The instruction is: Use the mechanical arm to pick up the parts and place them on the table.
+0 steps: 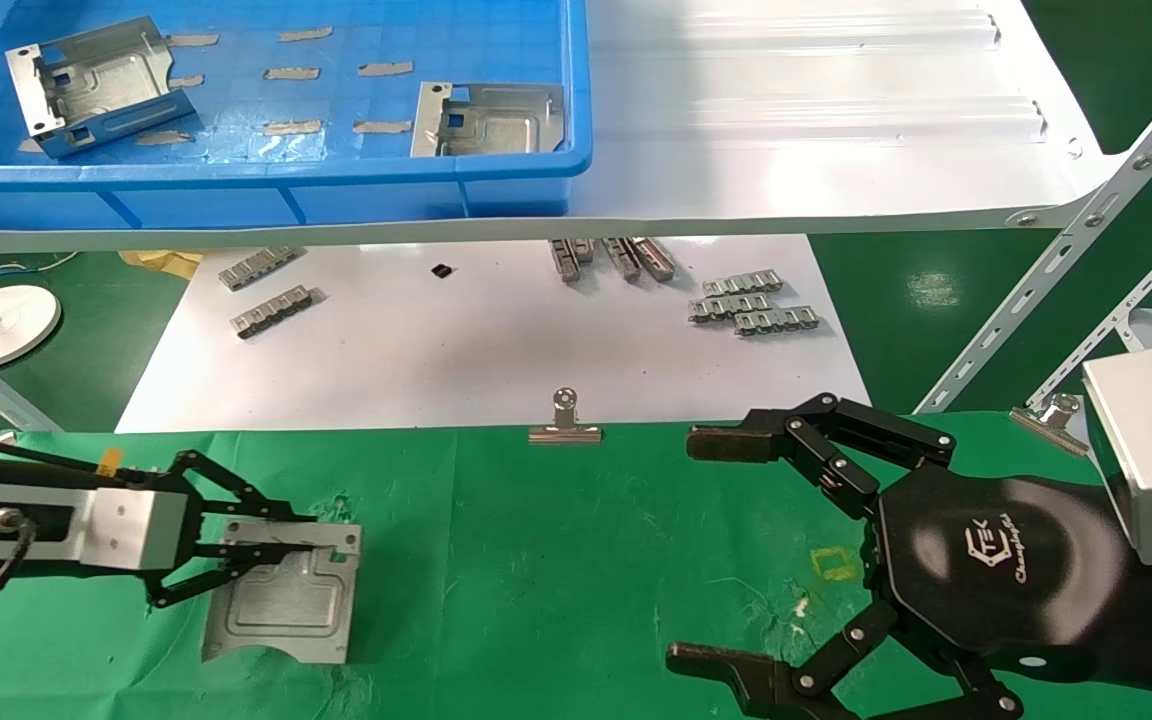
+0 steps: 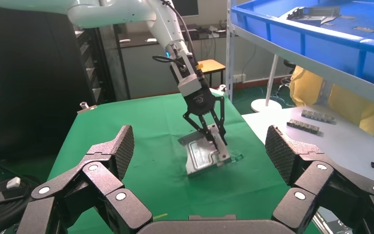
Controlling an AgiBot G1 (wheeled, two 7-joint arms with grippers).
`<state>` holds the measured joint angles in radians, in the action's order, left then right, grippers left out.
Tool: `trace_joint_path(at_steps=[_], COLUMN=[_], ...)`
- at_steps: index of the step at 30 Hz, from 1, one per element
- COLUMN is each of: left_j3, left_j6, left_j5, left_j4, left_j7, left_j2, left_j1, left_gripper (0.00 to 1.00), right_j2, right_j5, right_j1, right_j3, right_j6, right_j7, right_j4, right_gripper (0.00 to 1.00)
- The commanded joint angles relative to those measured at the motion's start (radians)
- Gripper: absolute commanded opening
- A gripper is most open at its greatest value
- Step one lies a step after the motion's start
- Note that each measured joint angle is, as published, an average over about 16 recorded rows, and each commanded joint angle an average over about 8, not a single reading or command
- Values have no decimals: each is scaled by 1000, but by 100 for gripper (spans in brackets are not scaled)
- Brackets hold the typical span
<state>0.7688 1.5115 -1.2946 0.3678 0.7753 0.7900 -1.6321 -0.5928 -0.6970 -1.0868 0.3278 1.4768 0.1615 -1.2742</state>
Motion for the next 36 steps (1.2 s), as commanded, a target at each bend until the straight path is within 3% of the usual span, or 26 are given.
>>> trace_joint_path(at_steps=[1,4,5,12,26,36], left_j3=[2,2,2,-8,-38,-43], left_j6=[0,2,1,24,96,99], left_j5=[-3,-3,-4,16,128,140], left_j4=[-47,-88,-98,-172,-265,-266], left_j7=[11,34,43,68,-162,-171], left_j2=[2,13,17,44,52,52], left_j1=[-1,-3,-4,-15,28,36], left_gripper=[61,97,100,100,100,100], right_j2=[0,0,0,0,0,0], right_j5=[0,0,0,0,1,1], right_j1=[0,0,0,0,0,0], right_j3=[0,0,0,0,1,0], right_j6=[0,0,0,0,0,0], right_j7=[0,0,0,0,0,0], right_j4=[0,0,0,0,0,0], right_gripper=[100,100,100,100,100,100])
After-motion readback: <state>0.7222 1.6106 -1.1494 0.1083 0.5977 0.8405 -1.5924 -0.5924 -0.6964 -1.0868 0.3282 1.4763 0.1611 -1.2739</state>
